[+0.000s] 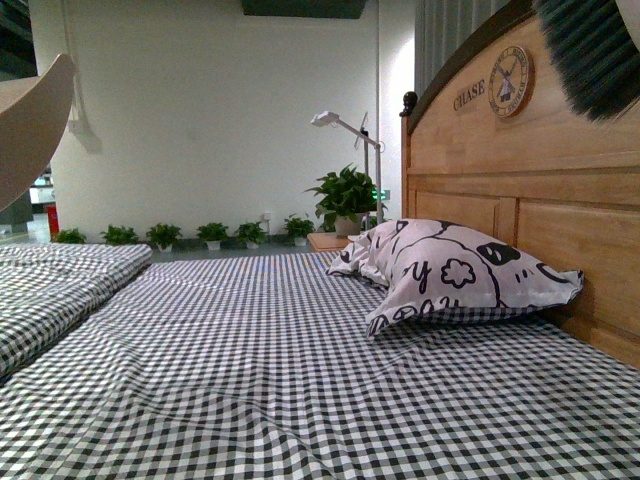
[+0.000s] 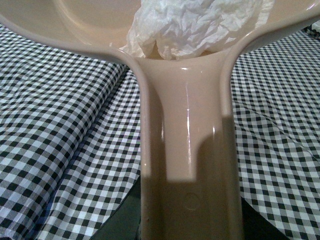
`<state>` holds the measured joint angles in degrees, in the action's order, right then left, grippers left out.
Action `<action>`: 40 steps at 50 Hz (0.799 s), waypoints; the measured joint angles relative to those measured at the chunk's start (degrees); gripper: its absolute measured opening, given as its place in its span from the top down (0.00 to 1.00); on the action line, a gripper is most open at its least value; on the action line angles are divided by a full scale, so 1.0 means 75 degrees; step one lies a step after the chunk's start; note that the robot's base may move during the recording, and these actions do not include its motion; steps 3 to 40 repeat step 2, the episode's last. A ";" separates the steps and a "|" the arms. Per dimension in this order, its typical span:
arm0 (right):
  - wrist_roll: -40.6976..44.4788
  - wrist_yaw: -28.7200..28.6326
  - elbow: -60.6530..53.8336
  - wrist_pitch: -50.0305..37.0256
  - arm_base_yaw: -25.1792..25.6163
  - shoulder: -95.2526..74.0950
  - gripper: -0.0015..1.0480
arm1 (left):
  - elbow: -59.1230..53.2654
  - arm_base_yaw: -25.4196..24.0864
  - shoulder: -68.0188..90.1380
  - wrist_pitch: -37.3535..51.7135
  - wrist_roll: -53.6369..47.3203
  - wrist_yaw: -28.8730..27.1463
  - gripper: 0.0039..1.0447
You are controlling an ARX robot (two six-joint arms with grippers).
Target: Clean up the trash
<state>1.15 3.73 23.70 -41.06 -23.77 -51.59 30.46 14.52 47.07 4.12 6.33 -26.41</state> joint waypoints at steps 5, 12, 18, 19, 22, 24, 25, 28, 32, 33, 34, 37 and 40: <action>0.0000 0.0000 0.0000 0.0000 0.0000 0.0000 0.82 | 0.0000 0.0000 0.0000 0.0000 0.0000 0.0000 0.78; 0.0000 0.0000 0.0000 0.0000 0.0000 0.0000 0.82 | 0.0000 0.0000 0.0000 0.0000 0.0000 0.0000 0.78; 0.0000 0.0000 0.0000 0.0000 0.0000 0.0000 0.82 | 0.0000 0.0000 0.0000 0.0000 0.0000 0.0000 0.78; 0.0000 0.0000 0.0000 0.0000 0.0000 0.0000 0.82 | 0.0000 0.0000 0.0000 0.0000 0.0000 0.0000 0.78; 0.0000 0.0000 0.0000 0.0000 0.0000 0.0000 0.82 | 0.0000 0.0000 0.0000 0.0000 0.0000 0.0000 0.78; 0.0000 0.0000 0.0000 0.0000 0.0000 0.0000 0.82 | 0.0000 0.0000 0.0000 0.0000 0.0000 0.0000 0.78; 0.0000 0.0000 0.0000 0.0000 0.0000 0.0000 0.82 | 0.0000 0.0000 0.0000 0.0000 0.0000 0.0000 0.78; 0.0000 0.0000 0.0000 0.0000 0.0000 0.0000 0.82 | 0.0000 0.0000 0.0000 0.0000 0.0000 0.0000 0.78; 0.0000 0.0000 0.0000 0.0000 0.0000 0.0000 0.82 | 0.0000 0.0000 0.0000 0.0000 0.0000 0.0000 0.78; 0.0000 0.0000 0.0000 0.0000 0.0000 0.0000 0.82 | 0.0000 0.0000 0.0000 0.0000 0.0000 0.0000 0.78; 0.0000 0.0000 0.0000 0.0000 0.0000 0.0000 0.82 | 0.0000 0.0000 0.0000 0.0000 0.0000 0.0000 0.78; 0.0000 0.0000 0.0000 0.0000 0.0000 0.0000 0.82 | 0.0000 0.0000 0.0000 0.0000 0.0000 0.0000 0.78; 0.0000 0.0000 0.0000 0.0000 0.0000 0.0000 0.82 | 0.0000 0.0000 0.0000 0.0000 0.0000 0.0000 0.78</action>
